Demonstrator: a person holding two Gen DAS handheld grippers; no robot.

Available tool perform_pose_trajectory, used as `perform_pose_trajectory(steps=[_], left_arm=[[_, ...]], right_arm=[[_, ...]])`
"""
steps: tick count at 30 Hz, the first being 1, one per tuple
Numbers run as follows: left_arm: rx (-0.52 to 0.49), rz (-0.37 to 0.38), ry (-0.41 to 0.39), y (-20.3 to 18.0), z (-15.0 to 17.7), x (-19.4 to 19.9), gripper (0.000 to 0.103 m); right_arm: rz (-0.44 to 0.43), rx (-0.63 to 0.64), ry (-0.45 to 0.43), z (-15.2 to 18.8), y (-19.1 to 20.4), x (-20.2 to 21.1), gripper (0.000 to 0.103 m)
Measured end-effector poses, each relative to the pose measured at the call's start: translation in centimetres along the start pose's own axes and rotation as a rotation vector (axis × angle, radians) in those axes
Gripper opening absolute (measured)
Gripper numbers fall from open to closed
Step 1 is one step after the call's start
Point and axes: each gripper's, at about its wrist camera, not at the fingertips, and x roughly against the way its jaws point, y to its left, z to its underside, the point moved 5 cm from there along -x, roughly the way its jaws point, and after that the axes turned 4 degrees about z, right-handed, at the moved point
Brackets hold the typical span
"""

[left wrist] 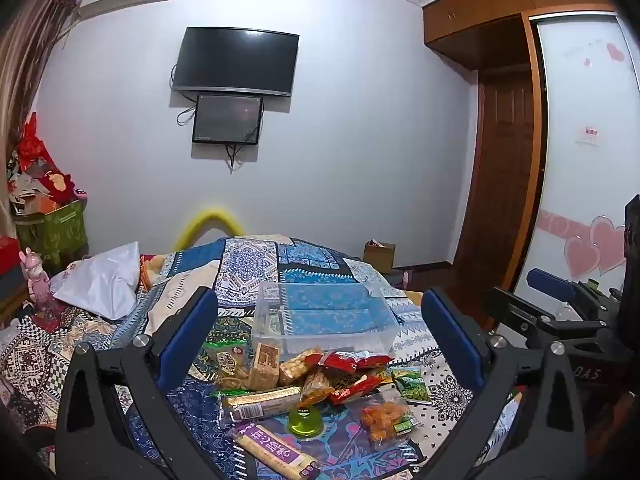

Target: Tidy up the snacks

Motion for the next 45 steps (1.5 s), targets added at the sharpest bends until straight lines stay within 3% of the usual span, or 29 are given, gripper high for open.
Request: perform_pose_trajectory(steps=[45], left_arm=[[-0.002, -0.009, 0.015, 0.4, 0.9, -1.1, 0.103]], right_arm=[[-0.009, 0.019, -0.002, -0.1, 0.7, 0.0, 0.103]])
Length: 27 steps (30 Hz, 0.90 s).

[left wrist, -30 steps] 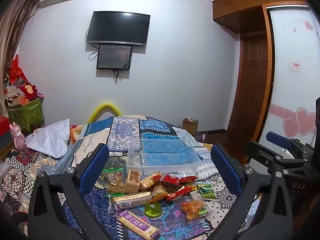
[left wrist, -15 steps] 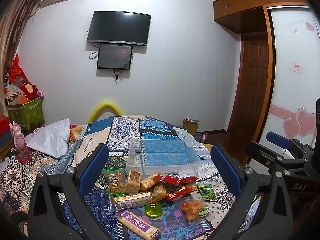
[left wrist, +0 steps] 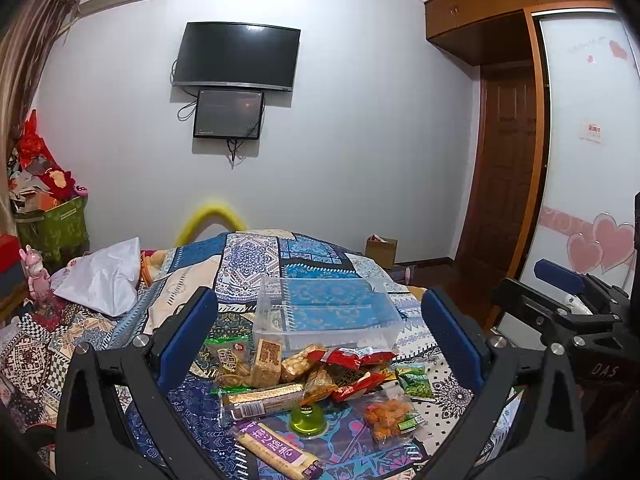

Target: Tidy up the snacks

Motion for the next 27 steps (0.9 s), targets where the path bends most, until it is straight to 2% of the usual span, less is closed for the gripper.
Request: perform_pose_trajectory(steps=[27], left_arm=[[-0.010, 0.003, -0.003, -0.57, -0.38, 0.47, 0.103]], right_arm=[[-0.003, 0.011, -0.005, -0.11, 0.24, 0.20, 0.103]])
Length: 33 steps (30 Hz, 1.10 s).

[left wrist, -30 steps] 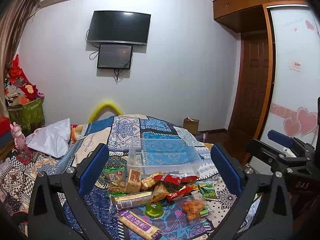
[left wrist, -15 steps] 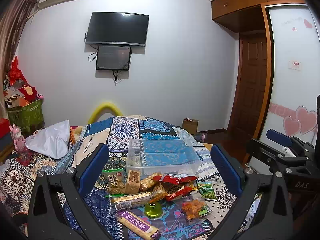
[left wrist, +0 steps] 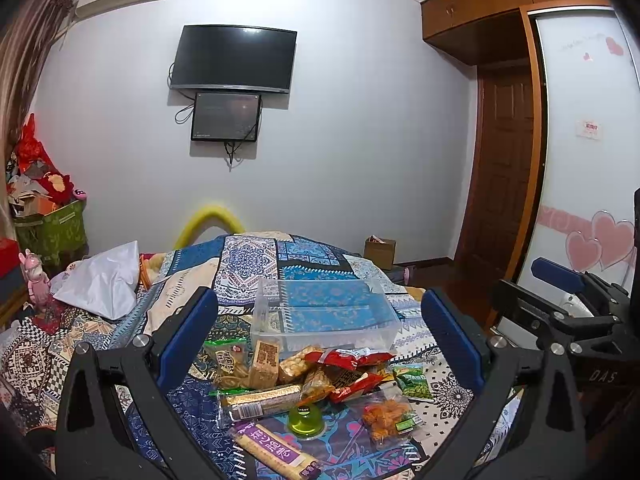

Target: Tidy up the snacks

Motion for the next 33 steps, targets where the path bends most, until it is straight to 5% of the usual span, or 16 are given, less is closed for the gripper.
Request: perform_pose_trajectory(steps=[18, 26, 33], left_arm=[[0.006, 0.003, 0.038, 0.3, 0.5, -1.4, 0.103], [0.024, -0.007, 0.161, 2.3, 3.3, -4.9, 0.103], [0.059, -0.073, 0.314, 5.6, 7.6, -8.6, 0.084]], right_arm=[[0.022, -0.009, 0.027, 0.6, -0.6, -0.9, 0.103], [0.044, -0.020, 0.096, 2.3, -2.0, -2.8, 0.103], [0.052, -0.050, 0.245, 5.5, -4.3, -5.5, 0.103]])
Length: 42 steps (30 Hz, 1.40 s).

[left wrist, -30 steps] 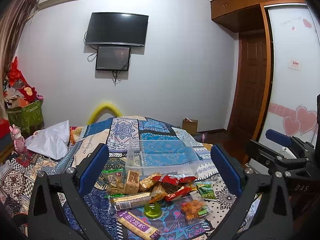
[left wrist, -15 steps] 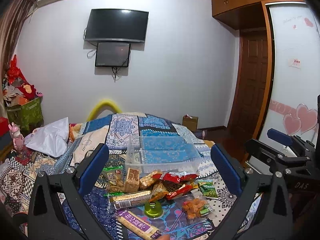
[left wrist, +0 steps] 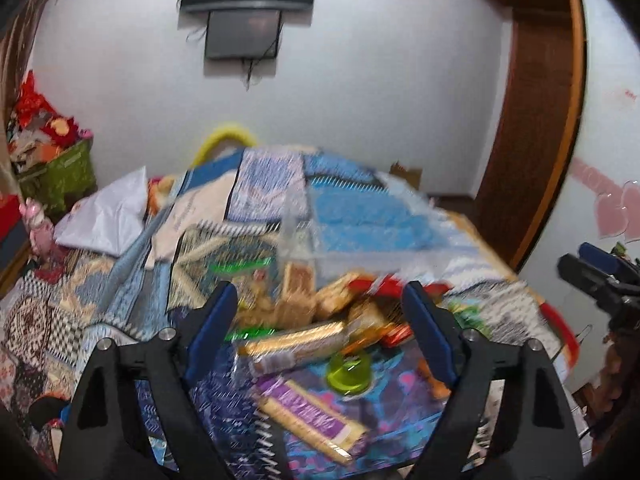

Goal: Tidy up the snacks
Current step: 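Grasp the purple wafer roll pack with the left gripper while the right grasps the orange meatball bag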

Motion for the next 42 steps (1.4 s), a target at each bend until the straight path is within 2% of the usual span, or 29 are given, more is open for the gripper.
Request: perform_pose_trajectory(steps=[4, 9, 11, 21, 28, 34, 35, 36, 40, 42], left_arm=[[0.019, -0.024, 0.067, 1.4, 1.7, -2.5, 0.081], [0.063, -0.018, 0.183, 2.7, 4.1, -5.4, 0.075], [0.078, -0.020, 0.226, 3.2, 5.2, -6.1, 0.075], [0.082, -0.022, 0.362, 2.3, 9.4, -6.8, 0.075], [0.085, -0.026, 0.386, 1.4, 10.8, -7.0, 0.075], [0.085, -0.036, 0.361, 1.3, 11.0, -7.4, 0.074], [0.079, -0.040, 0.355, 1.2, 10.9, -7.3, 0.071], [0.076, -0.044, 0.350, 1.2, 10.9, -7.3, 0.063], [0.092, -0.030, 0.346, 1.6, 10.6, -6.9, 0.056], [0.087, -0.026, 0.337, 1.6, 10.3, -6.6, 0.049]], right_arm=[[0.006, -0.020, 0.084, 1.6, -1.2, -1.9, 0.102], [0.004, -0.012, 0.172, 3.5, -2.0, -3.8, 0.091], [-0.022, -0.016, 0.218, 4.3, -2.0, -4.5, 0.086], [-0.138, 0.026, 0.314, 7.0, 1.7, -7.0, 0.083], [-0.181, 0.056, 0.370, 8.3, 3.7, -8.3, 0.083], [-0.213, 0.025, 0.435, 9.4, 3.7, -9.4, 0.061], [-0.217, 0.015, 0.439, 9.5, 3.8, -9.5, 0.058], [-0.222, 0.006, 0.436, 9.5, 3.7, -9.4, 0.058], [-0.218, -0.004, 0.422, 9.3, 3.1, -8.9, 0.052], [-0.214, -0.005, 0.411, 9.2, 2.8, -8.5, 0.050]])
